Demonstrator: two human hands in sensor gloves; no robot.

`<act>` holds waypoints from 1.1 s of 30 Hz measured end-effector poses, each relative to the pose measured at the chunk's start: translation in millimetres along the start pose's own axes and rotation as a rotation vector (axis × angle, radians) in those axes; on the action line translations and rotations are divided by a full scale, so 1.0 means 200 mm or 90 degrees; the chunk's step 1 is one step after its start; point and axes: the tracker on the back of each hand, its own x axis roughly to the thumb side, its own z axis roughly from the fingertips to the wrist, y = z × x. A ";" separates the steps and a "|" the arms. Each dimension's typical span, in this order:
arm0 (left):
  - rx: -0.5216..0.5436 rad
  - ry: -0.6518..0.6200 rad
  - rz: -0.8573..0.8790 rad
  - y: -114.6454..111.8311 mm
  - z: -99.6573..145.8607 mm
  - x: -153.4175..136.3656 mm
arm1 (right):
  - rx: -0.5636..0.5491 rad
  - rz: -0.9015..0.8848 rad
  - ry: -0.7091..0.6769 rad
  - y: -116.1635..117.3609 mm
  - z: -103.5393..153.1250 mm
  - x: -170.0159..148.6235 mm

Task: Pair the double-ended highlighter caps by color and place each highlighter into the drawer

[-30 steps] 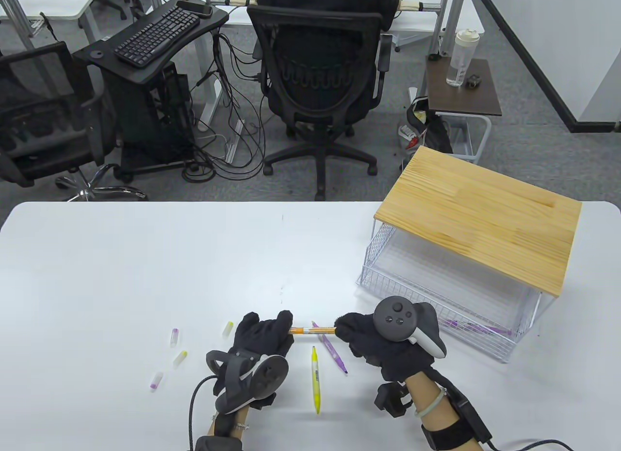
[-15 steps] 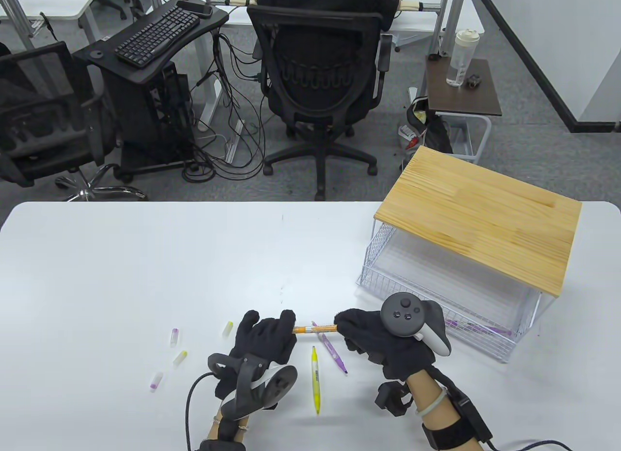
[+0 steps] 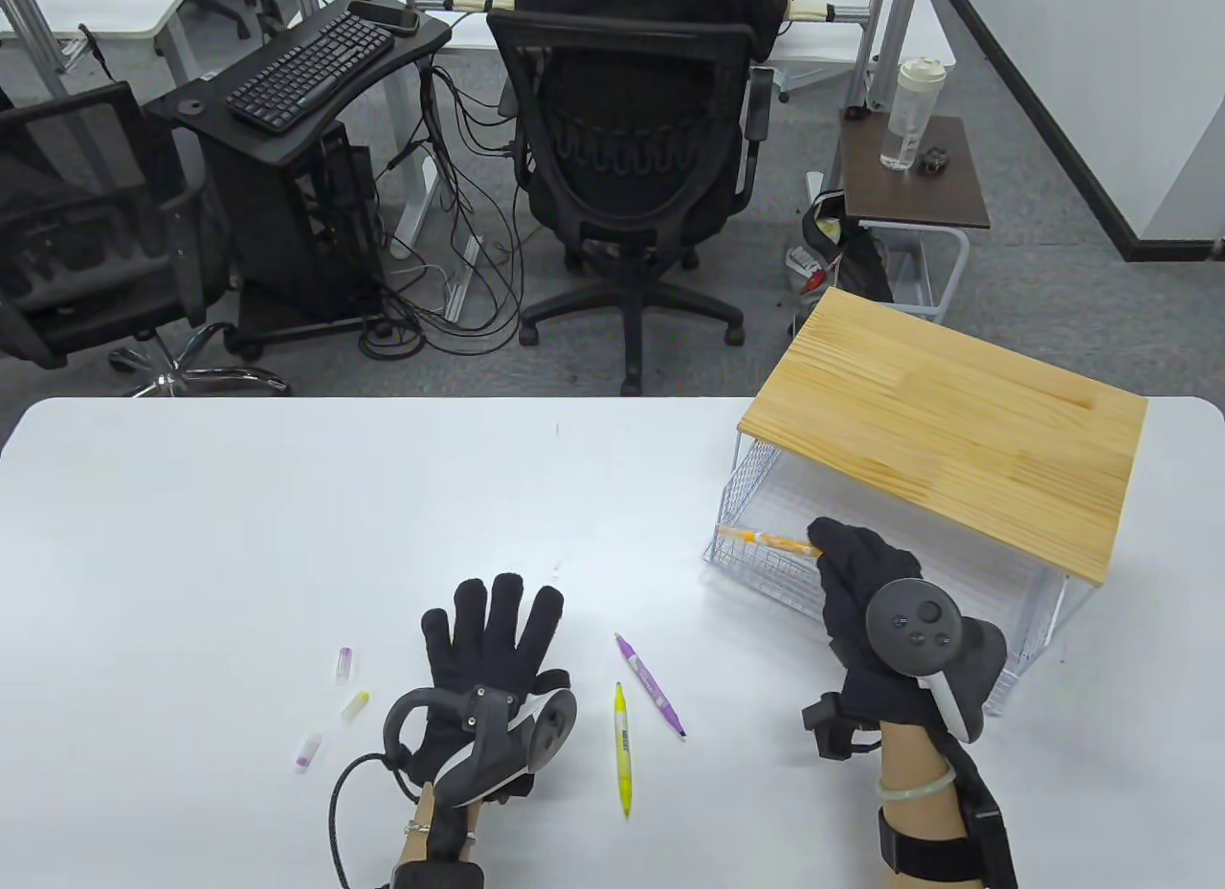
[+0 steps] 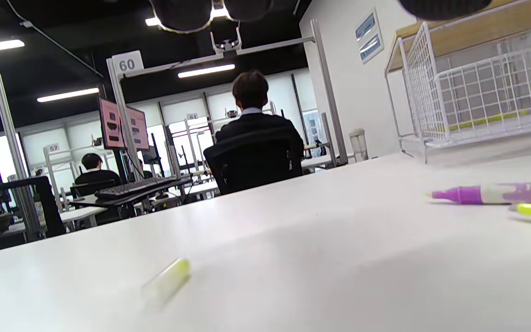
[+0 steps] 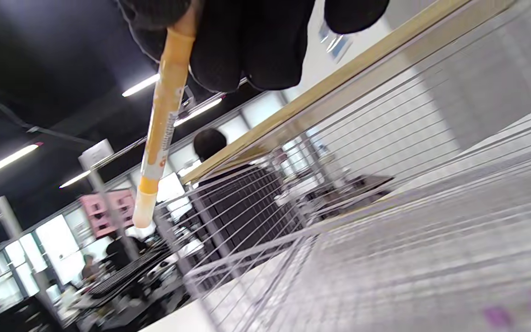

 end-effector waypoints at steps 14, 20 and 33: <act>-0.036 -0.012 0.032 0.01 -0.01 0.00 | 0.058 0.136 0.111 0.26 -0.10 -0.17; -0.053 0.002 0.023 0.00 -0.01 -0.02 | 0.014 0.124 0.110 0.22 -0.08 -0.14; -0.073 0.035 0.020 0.00 0.00 -0.08 | 0.196 0.273 -0.114 0.48 0.13 0.25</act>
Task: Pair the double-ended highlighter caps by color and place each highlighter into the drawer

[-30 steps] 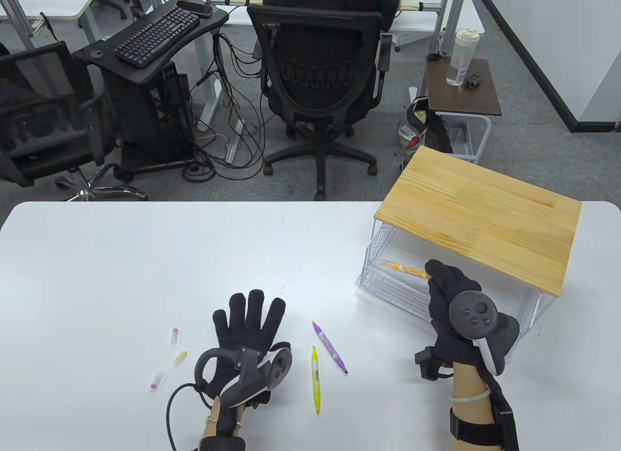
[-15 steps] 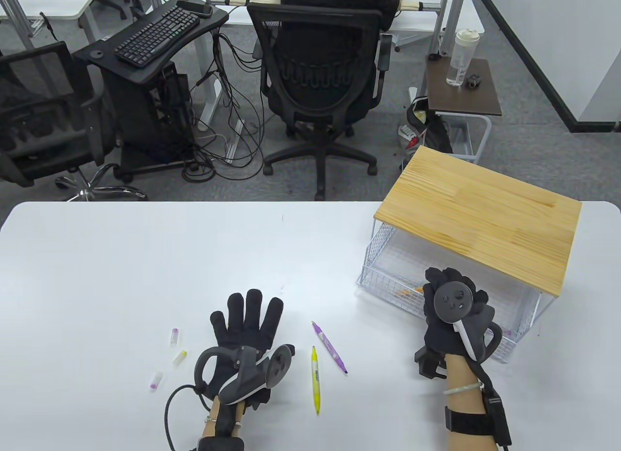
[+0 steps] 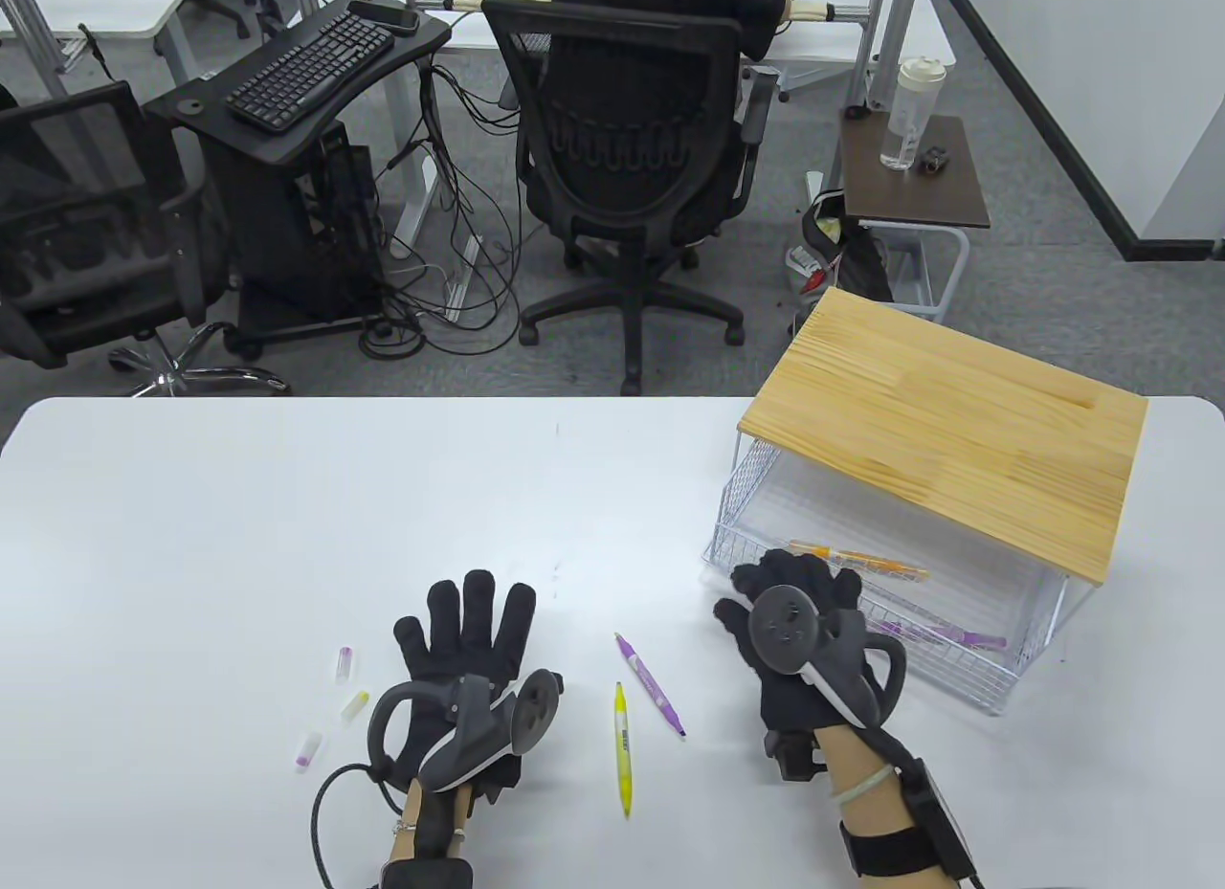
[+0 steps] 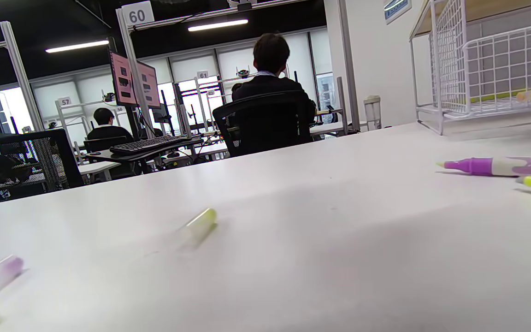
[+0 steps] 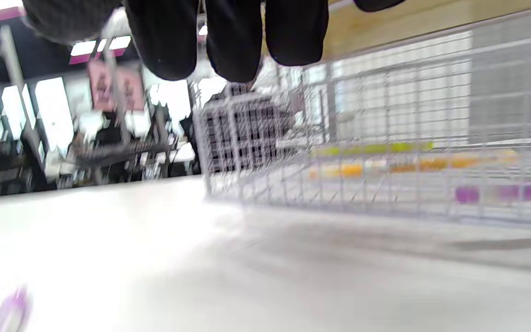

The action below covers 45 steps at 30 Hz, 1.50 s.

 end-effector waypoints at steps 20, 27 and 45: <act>-0.009 -0.002 -0.005 -0.01 0.00 0.02 | 0.201 0.179 -0.093 0.35 0.07 0.27; -0.009 0.001 -0.014 -0.02 0.00 0.02 | 0.163 0.250 -0.093 0.38 0.11 0.33; -0.003 0.010 -0.027 -0.02 0.00 0.02 | 0.166 0.247 -0.068 0.38 0.12 0.35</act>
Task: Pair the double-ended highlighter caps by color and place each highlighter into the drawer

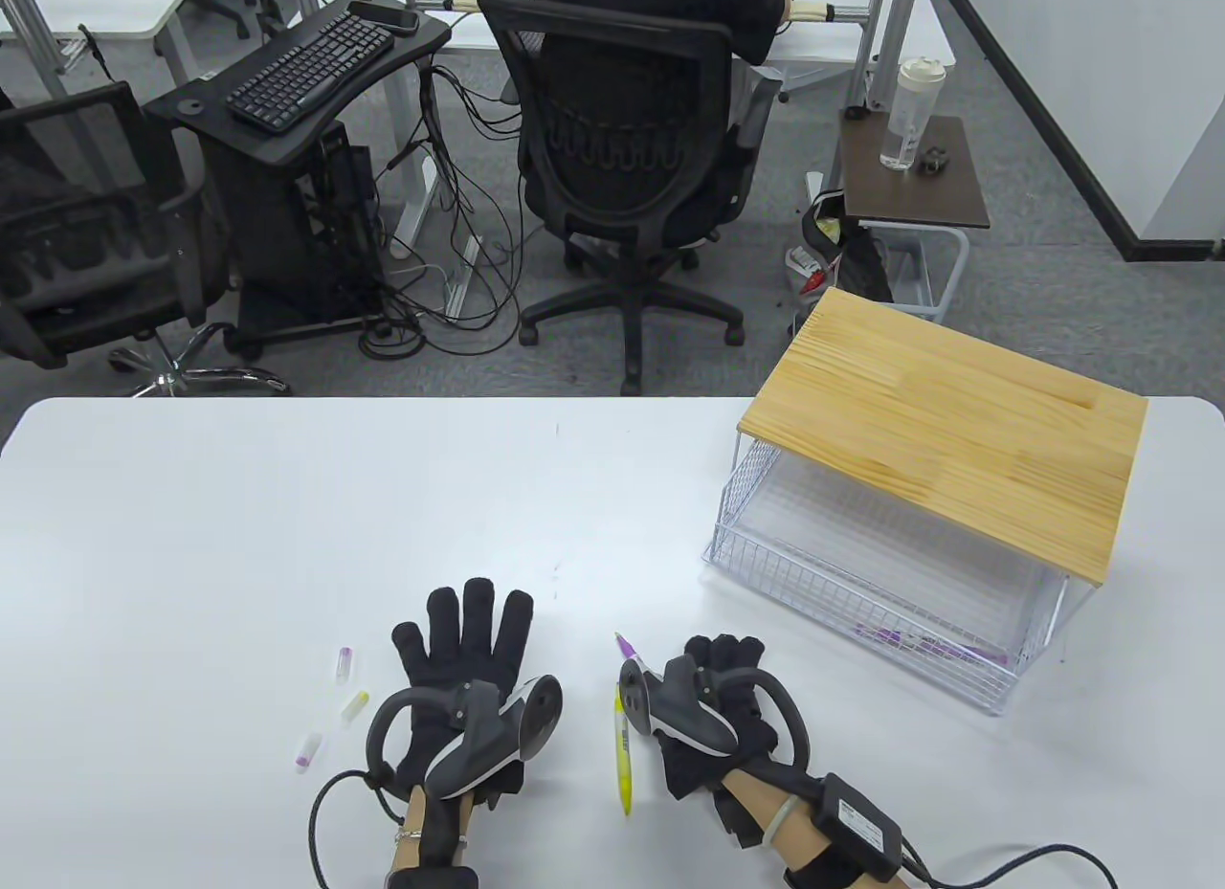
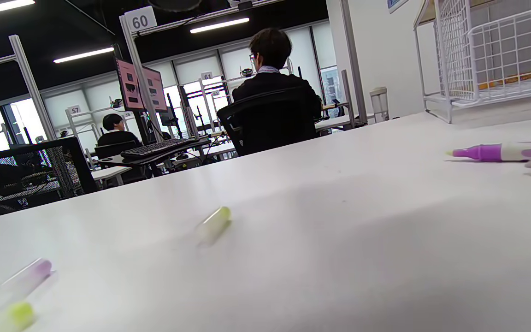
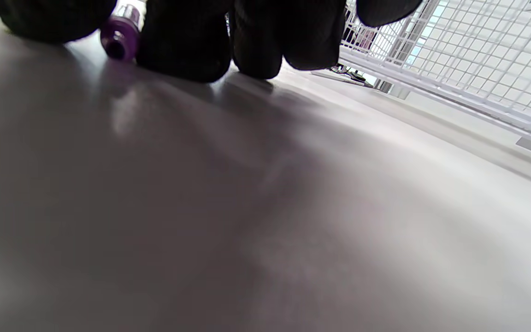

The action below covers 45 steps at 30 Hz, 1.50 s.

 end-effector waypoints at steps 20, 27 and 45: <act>-0.003 0.030 0.043 0.02 0.01 -0.10 | 0.025 -0.092 -0.006 -0.01 -0.03 -0.06; 0.055 0.119 0.161 0.06 0.07 -0.36 | 0.003 -0.216 -0.007 -0.08 -0.02 -0.16; -0.022 0.308 0.222 -0.11 0.19 -0.78 | -0.097 -0.273 -0.099 -0.26 0.16 -0.11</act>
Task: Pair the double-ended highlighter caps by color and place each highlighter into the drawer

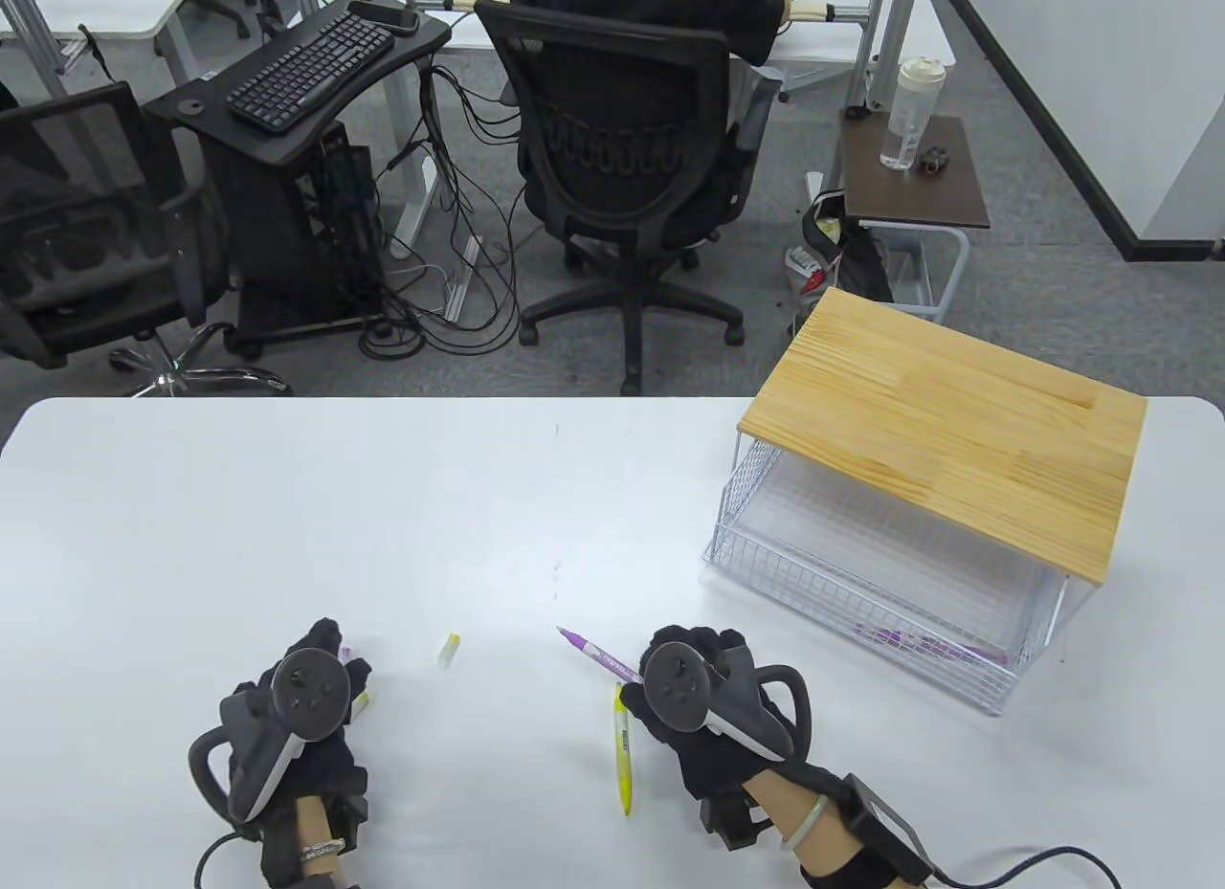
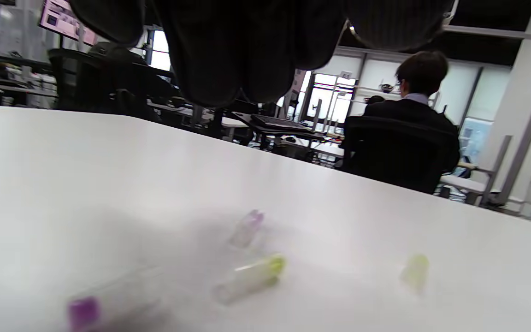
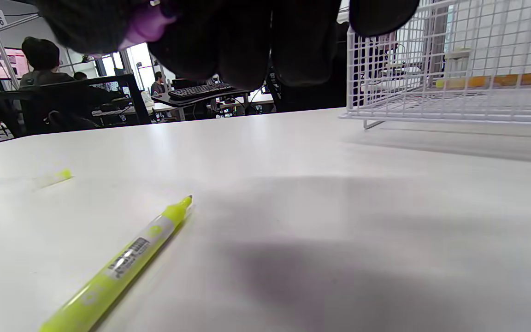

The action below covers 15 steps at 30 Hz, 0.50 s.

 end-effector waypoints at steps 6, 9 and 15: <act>-0.089 0.063 -0.056 -0.09 -0.04 -0.06 | 0.005 0.014 -0.010 0.02 0.01 0.02; -0.134 0.086 -0.093 -0.14 -0.06 -0.08 | 0.014 0.018 -0.011 0.04 0.00 0.02; -0.237 0.126 -0.177 -0.25 -0.07 -0.10 | 0.026 0.024 -0.011 0.07 -0.01 0.03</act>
